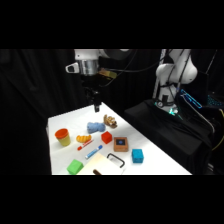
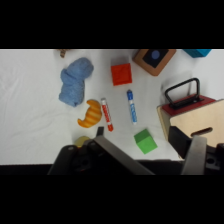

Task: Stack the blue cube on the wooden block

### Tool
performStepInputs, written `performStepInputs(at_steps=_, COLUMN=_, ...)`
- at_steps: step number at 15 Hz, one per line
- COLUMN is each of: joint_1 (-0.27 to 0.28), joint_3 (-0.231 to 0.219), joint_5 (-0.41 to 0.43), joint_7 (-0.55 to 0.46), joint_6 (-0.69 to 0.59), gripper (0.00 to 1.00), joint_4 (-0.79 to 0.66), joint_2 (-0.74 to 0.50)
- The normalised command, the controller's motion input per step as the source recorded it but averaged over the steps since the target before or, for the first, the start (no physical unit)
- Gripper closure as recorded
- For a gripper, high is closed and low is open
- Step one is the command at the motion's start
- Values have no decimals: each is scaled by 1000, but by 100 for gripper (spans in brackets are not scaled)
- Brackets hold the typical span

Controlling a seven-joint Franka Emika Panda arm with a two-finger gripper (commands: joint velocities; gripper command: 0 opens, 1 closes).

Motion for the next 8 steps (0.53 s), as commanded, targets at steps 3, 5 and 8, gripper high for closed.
performStepInputs(at_steps=3, joint_1=13, joint_3=29, joint_5=-13, joint_7=131, joint_6=41, gripper=0, joint_4=-93, joint_2=-80)
performStepInputs(at_steps=5, joint_1=70, joint_3=58, joint_5=-15, joint_7=307, joint_6=125, gripper=0, joint_4=-281, joint_2=-212)
performStepInputs(at_steps=8, joint_1=114, joint_3=83, joint_5=-19, joint_7=382, joint_6=175, gripper=0, joint_4=-367, joint_2=-246)
